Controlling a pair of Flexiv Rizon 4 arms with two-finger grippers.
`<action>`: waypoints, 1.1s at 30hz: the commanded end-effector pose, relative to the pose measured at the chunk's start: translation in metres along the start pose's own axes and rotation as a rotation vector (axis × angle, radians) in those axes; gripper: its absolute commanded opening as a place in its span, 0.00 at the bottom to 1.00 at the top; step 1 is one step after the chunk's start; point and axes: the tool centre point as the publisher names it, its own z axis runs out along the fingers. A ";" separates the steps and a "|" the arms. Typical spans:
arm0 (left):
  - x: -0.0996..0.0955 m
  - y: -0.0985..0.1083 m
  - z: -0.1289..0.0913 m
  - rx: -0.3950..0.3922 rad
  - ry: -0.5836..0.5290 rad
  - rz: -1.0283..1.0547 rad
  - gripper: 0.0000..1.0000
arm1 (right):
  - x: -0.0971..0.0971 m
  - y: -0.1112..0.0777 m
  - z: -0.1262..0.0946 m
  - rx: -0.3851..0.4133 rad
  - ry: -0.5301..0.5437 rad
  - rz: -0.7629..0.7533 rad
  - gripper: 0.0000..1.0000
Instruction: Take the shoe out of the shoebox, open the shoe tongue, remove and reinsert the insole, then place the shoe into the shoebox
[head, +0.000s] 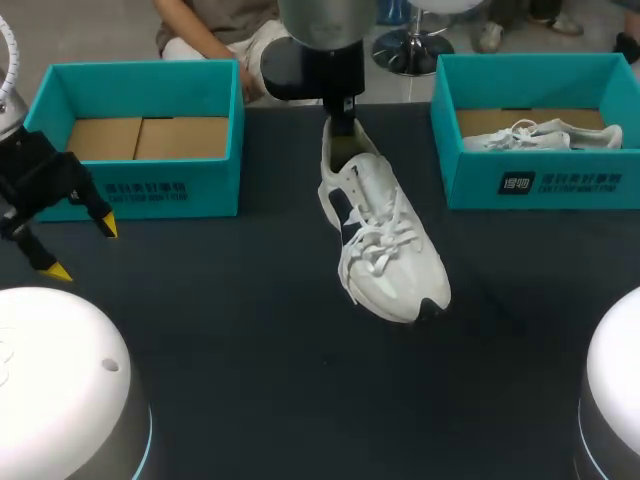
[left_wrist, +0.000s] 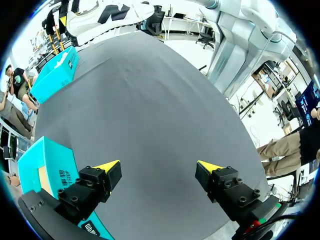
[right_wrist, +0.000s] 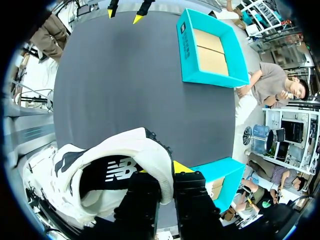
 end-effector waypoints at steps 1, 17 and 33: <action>0.001 0.000 0.000 -0.002 0.000 0.000 1.00 | -0.001 0.000 -0.001 0.001 0.003 -0.001 0.00; 0.001 0.000 0.000 -0.002 0.000 0.000 1.00 | -0.127 -0.138 0.025 0.009 -0.060 0.026 0.00; 0.001 0.000 0.000 -0.002 0.000 0.000 1.00 | -0.249 -0.275 0.049 0.029 -0.138 0.135 0.00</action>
